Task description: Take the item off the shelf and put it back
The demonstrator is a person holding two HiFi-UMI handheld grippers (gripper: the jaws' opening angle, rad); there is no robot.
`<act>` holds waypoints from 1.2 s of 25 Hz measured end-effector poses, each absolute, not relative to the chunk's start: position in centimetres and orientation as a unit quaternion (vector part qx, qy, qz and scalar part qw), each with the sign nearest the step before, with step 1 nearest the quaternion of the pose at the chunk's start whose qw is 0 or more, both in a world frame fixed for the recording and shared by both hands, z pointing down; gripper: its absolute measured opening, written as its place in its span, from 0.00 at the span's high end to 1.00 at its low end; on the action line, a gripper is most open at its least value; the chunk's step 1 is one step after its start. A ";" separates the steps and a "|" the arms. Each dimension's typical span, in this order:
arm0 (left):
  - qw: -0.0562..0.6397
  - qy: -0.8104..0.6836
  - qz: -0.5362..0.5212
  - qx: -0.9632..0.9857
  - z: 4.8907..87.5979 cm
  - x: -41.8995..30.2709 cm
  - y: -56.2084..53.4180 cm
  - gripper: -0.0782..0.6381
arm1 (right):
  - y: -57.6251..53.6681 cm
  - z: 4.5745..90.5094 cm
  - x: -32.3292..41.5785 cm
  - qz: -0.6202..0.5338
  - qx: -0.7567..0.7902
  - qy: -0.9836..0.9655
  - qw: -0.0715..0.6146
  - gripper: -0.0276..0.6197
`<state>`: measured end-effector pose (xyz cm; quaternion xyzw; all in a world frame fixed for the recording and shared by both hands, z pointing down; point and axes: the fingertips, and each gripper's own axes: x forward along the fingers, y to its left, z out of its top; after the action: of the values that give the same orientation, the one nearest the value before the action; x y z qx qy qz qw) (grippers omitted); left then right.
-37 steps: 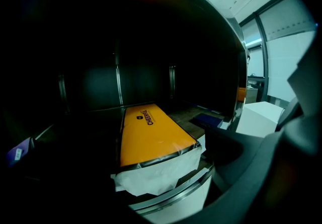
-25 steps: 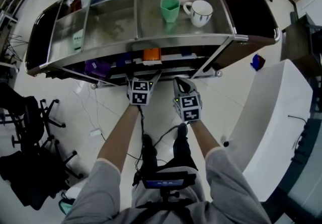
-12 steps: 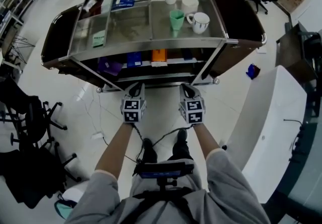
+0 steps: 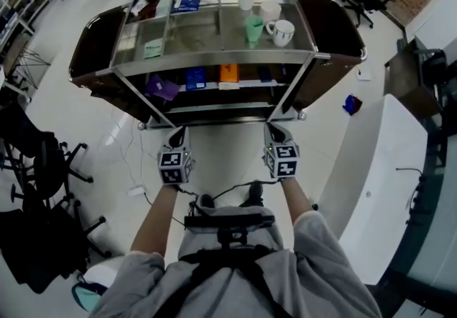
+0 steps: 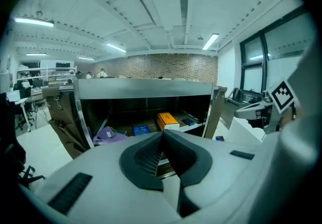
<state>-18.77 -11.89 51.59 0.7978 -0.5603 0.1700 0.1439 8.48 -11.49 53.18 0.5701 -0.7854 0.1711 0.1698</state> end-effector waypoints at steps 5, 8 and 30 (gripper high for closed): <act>0.161 -0.582 0.147 0.783 51.3 -22.1 -9.6 0.88 | -9.4 53.0 9.1 0.177 0.575 -0.781 0.168 0.94; 0.166 -0.590 0.141 0.778 51.3 -23.5 -8.6 0.88 | -8.3 53.0 9.3 0.181 0.575 -0.780 0.167 0.94; 0.198 -0.607 0.134 0.758 52.9 -26.4 -4.3 0.88 | -5.2 53.8 8.8 0.186 0.568 -0.782 0.175 0.94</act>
<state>-26.38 -4.27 52.88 0.7580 -0.6071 0.1336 0.1975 8.75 -5.18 53.82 0.5683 -0.7822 0.1857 0.1754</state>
